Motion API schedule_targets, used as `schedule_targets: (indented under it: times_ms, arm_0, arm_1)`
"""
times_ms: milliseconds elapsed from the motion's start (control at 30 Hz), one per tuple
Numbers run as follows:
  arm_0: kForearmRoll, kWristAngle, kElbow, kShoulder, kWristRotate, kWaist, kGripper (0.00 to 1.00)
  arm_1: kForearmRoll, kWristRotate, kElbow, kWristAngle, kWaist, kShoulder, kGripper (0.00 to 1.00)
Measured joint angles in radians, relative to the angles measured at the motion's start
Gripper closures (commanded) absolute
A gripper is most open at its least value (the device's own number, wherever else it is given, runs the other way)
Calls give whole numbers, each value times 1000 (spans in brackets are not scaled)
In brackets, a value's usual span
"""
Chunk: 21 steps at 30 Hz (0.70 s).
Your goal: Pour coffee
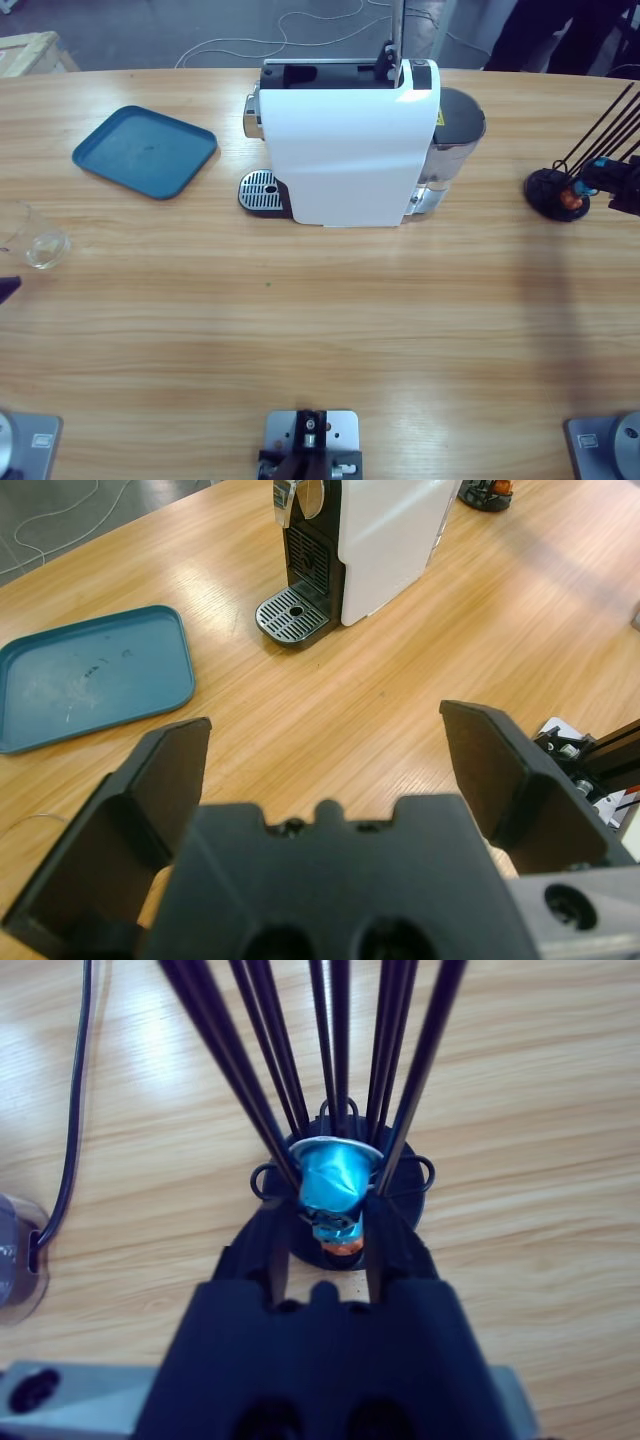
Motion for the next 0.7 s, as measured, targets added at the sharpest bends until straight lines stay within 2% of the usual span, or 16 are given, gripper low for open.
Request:
schedule_targets:
  times_ms: [100, 567, 700]
  arm_0:
    - [0, 0, 0, 0, 0, 0, 0]
    - [0, 0, 0, 0, 0, 0, 0]
    - [0, 0, 0, 0, 0, 0, 0]
  arm_1:
    - [-10, -5, 1, 3, -7, 0, 1000]
    - [-14, -29, 7, 8, -11, -21, 1000]
    - [47, -34, -12, 8, -11, -76, 1000]
